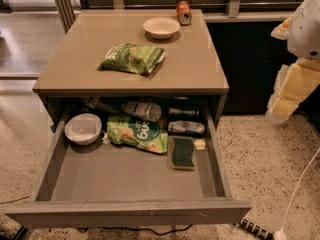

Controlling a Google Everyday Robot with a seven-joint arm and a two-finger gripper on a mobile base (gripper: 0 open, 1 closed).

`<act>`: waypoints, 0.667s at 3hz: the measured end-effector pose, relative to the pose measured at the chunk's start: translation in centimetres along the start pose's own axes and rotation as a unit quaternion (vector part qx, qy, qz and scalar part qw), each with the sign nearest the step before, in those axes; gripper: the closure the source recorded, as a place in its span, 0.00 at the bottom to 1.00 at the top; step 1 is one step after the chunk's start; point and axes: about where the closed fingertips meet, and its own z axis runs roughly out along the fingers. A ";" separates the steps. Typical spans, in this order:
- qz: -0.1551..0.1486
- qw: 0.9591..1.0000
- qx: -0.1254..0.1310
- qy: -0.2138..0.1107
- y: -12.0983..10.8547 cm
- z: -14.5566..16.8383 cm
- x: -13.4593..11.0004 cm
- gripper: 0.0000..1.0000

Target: Place green jalapeno chip bag into top drawer

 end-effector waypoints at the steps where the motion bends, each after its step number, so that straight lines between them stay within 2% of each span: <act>1: 0.002 0.999 0.032 -0.007 -5.0 1.1 -3.4 0.00; 2: -0.019 0.998 0.055 -0.001 -11.1 2.4 -9.4 0.00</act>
Offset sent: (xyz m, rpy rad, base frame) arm 0.1381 0.0469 0.0360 -0.0103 -0.1303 -0.0168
